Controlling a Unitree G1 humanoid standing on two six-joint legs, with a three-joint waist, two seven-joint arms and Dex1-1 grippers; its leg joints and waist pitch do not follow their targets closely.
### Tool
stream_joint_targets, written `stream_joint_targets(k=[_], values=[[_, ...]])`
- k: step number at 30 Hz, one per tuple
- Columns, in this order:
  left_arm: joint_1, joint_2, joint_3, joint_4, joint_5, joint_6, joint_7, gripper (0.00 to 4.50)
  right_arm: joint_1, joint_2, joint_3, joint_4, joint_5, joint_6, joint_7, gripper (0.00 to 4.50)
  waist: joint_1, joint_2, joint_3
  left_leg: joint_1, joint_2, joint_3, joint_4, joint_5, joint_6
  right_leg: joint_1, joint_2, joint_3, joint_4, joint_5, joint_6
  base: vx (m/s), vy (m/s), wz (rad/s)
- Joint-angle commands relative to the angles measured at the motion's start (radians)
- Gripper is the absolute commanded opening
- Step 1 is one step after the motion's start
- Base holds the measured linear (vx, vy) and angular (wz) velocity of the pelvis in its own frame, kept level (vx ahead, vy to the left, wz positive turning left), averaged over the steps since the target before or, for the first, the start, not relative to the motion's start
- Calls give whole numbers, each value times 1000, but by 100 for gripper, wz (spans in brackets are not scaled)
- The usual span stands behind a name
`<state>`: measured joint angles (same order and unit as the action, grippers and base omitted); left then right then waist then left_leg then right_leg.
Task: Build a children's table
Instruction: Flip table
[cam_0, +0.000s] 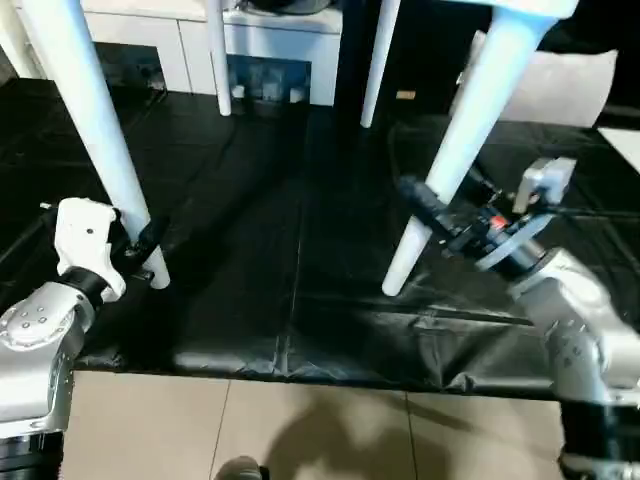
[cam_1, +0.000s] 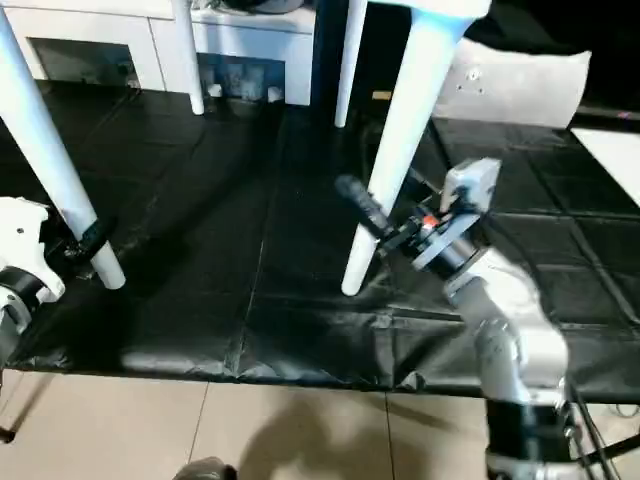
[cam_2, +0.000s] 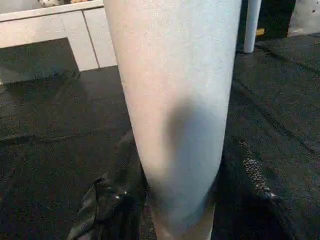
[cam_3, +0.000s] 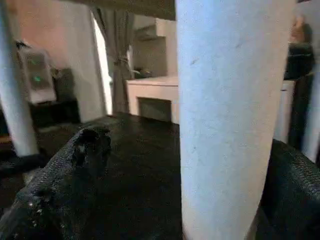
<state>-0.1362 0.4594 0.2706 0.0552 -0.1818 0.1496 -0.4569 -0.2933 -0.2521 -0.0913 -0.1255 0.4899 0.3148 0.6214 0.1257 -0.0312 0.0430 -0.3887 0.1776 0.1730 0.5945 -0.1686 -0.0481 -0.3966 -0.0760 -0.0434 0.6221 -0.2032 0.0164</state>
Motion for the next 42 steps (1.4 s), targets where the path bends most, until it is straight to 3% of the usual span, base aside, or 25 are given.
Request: stream_joint_targets(k=[1, 4, 5, 8, 10, 11, 12, 15, 19, 22, 25, 27, 28, 29, 31, 32, 33, 34, 35, 37, 38, 39, 40, 41, 42], values=[[41, 6, -22, 14, 34, -31, -30, 212, 36, 9, 50, -18, -22, 13, -10, 450, -9, 21, -45, 32, 47, -23, -96, -417, -76, 15, -61, 42, -93, -322, -105, 0, 0, 0], [70, -5, 32, 9, -19, -80, -50, 247, 62, 36, 28, -13, -28, -5, -59, 450, -18, 16, -48, 33, 48, -27, -99, -431, -72, 20, -62, 41, -94, -322, -103, 0, 0, 0], [111, -17, 99, -3, -98, -134, -103, 247, 95, 69, 1, -20, -26, -20, -119, 450, -17, 19, -51, 30, 48, -25, -98, -391, -67, 19, -64, 44, -92, -270, -119, 0, 0, 0], [190, -10, 152, -48, -169, -144, -164, 279, 158, 91, -15, -60, -32, -38, -143, 450, -21, 32, -54, 27, 49, -22, -99, -366, -68, 22, -54, 40, -83, -159, -141, 0, 0, 0], [213, -5, 158, -62, -181, -143, -175, 288, 178, 95, -18, -76, -23, -35, -142, 450, -22, 28, -52, 26, 49, -21, -99, -370, -58, 23, -54, 41, -81, -147, -144, 0, 0, 0], [263, -4, 179, -98, -202, -140, -181, 288, 233, 104, -20, -117, -22, -41, -154, 450, -17, 48, -47, 27, 49, -24, -102, -408, -57, 20, -58, 42, -86, -194, -140, 0, 0, 0], [281, -7, 190, -111, -209, -141, -177, 300, 258, 107, -19, -134, -31, -50, -165, 450, -19, 37, -42, 28, 51, -21, -104, -427, -51, 18, -56, 43, -93, -222, -133, 0, 0, 0], [331, -30, 203, -182, -210, -104, -129, 311, 339, 121, -18, -192, -43, -74, -183, 450, -15, 39, -40, 32, 53, -24, -107, -474, -59, 16, -58, 45, -100, -298, -121, 0, 0, 0], [386, -92, 76, -345, -160, 2, -35, 311, 478, 140, 25, -267, -128, -125, -243, 450, -12, 42, -23, 42, 53, -30, -110, -578, -71, 2, -61, 50, -124, -479, -79, 0, 0, 0], [381, -158, 32, -389, -159, 27, 33, 311, 540, 164, 52, -325, -163, -82, -315, 450, -17, 41, -17, 40, 49, -37, -113, -599, -78, 4, -62, 48, -136, -584, -38, 0, 0, 0], [395, -186, 16, -404, -147, 44, 68, 311, 552, 170, 88, -338, -179, -24, -355, 450, -37, 41, -12, 39, 38, -48, -109, -623, -79, 8, -65, 37, -151, -702, 4, 0, 0, 0], [410, -192, 13, -422, -139, 63, 84, 311, 539, 162, 117, -320, -208, -27, -345, 450, -50, 44, -15, 34, 38, -54, -111, -616, -80, 16, -66, 31, -149, -694, 8, 0, 0, 0], [421, -196, 11, -435, -131, 71, 95, 311, 523, 152, 135, -307, -222, -11, -340, 450, -53, 34, -18, 30, 39, -54, -112, -604, -77, 19, -66, 30, -148, -674, 7, 0, 0, 0], [434, -199, 9, -449, -127, 81, 105, 311, 507, 138, 151, -296, -244, 8, -341, 450, -59, 35, -21, 22, 42, -55, -118, -575, -76, 23, -61, 32, -137, -584, -10, 0, 0, 0], [454, -202, 3, -478, -121, 100, 120, 311, 484, 122, 162, -284, -284, 46, -366, 450, -64, 31, -19, 28, 41, -51, -115, -582, -72, 14, -57, 37, -136, -557, -22, 0, 0, 0], [472, -205, -2, -501, -118, 108, 127, 311, 471, 122, 157, -277, -280, 76, -381, 450, -66, 27, -22, 20, 41, -48, -111, -507, -59, 10, -54, 42, -129, -462, -49, 0, 0, 0], [497, -210, -9, -533, -114, 120, 139, 311, 455, 113, 159, -264, -273, 83, -371, 450, -66, 19, -33, 3, 39, -33, -102, -334, -26, 7, -37, 42, -119, -231, -102, 0, 0, 0], [500, -210, -10, -537, -113, 122, 141, 311, 453, 110, 161, -262, -272, 79, -366, 450, -66, 19, -33, 3, 39, -33, -102, -334, -26, 7, -37, 42, -119, -231, -102, 0, 0, 0], [516, -214, -16, -558, -111, 128, 147, 311, 447, 96, 168, -249, -277, 57, -343, 450, -67, 18, -62, -23, 18, -16, -64, 10, 74, -5, -14, 25, -89, 183, -187, 0, 0, 0], [544, -215, -29, -586, -96, 139, 156, 311, 445, 81, 174, -220, -302, 19, -329, 450, -60, 14, -88, -45, -7, -9, -24, 295, 181, -28, -1, -4, -72, 474, -233, 0, 0, 0], [559, -217, -32, -594, -92, 138, 156, 311, 445, 82, 174, -204, -303, 21, -329, 450, -59, 14, -90, -53, -9, -5, -20, 299, 208, -38, 2, -9, -81, 469, -238, -117, 26, 1], [562, -217, -31, -595, -93, 137, 156, 311, 445, 82, 175, -200, -302, 23, -328, 450, -59, 13, -80, -61, 5, -6, -25, -4, 225, -47, -20, -18, -130, 118, -225, -117, 26, 1], [562, -216, -30, -596, -95, 137, 156, 311, 445, 83, 177, -194, -296, 20, -322, 450, -59, 13, -80, -61, 5, -6, -25, -4, 225, -47, -20, -18, -130, 118, -225, -136, 15, 1], [558, -212, -29, -594, -95, 137, 153, 311, 444, 84, 177, -189, -291, 18, -318, 450, -75, 24, -42, 5, 36, -20, -39, -570, 73, -65, -25, -56, -171, -575, -77, -165, 16, -10], [545, -199, -34, -582, -90, 141, 148, 311, 444, 87, 172, -178, -287, 9, -316, 450, -78, 51, -3, -27, 91, -35, -148, -912, -36, -15, 38, -122, -89, -677, 40, -165, 16, -10]])
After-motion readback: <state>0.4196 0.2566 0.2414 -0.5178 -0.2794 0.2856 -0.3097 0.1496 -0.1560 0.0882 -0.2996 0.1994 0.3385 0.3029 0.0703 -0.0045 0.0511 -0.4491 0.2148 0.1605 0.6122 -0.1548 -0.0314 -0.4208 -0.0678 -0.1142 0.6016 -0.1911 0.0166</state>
